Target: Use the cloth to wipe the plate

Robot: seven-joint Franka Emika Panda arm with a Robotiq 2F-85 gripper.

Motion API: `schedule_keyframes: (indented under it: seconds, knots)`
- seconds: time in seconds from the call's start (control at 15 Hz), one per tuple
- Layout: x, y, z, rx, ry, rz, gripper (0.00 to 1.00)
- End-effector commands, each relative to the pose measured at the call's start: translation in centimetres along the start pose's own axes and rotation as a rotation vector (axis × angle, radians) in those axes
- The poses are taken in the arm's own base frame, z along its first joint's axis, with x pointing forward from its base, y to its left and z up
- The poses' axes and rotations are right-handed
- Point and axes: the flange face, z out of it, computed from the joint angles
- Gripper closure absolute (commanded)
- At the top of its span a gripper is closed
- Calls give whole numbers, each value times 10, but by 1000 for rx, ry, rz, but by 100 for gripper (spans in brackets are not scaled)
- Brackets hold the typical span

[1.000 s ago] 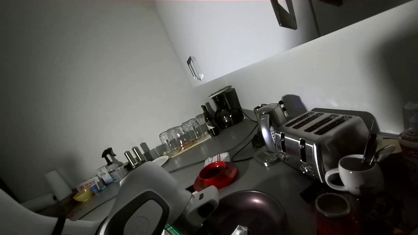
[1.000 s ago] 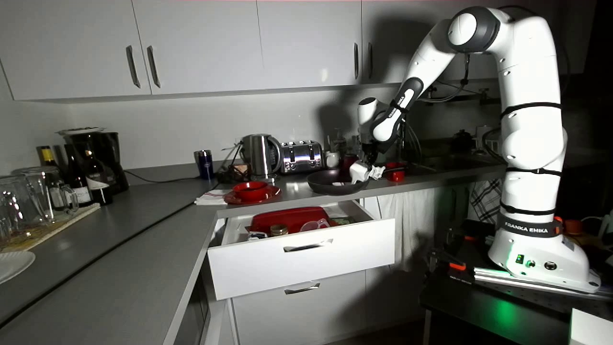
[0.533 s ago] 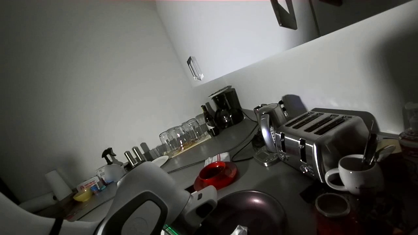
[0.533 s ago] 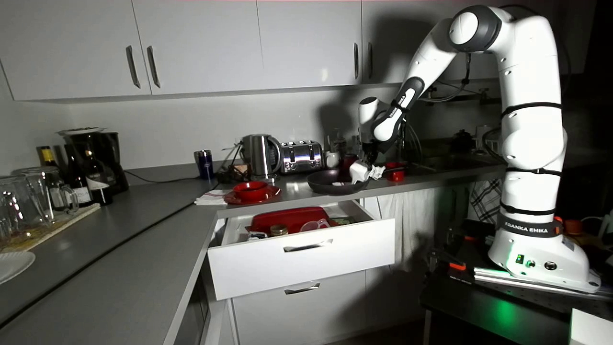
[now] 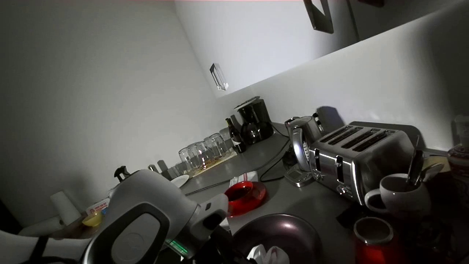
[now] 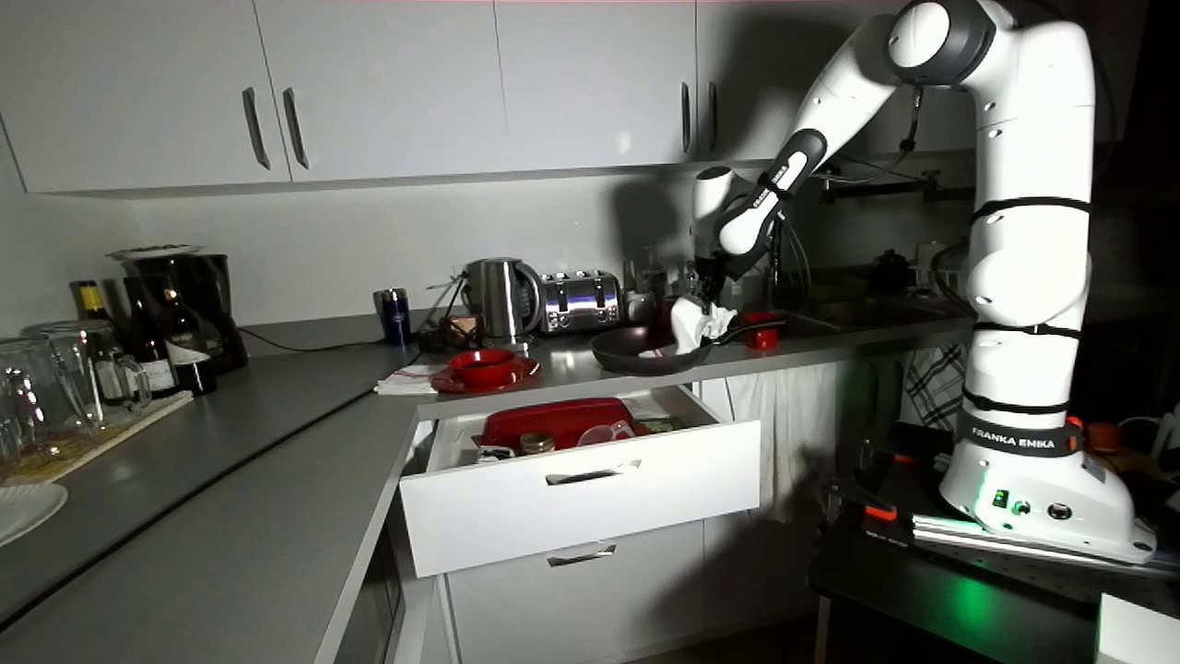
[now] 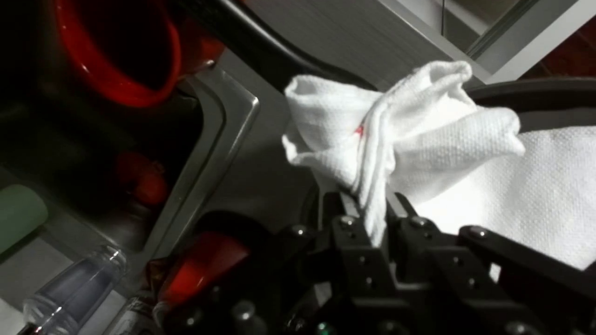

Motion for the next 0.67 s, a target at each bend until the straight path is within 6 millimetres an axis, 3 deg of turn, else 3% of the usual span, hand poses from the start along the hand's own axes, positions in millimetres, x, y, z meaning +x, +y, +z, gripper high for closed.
schedule_keyframes:
  seconds: [0.0,0.6]
  knots:
    - [-4,-6,-25,36,34,24,92]
    - [15,-35,-25,267,22,63,92]
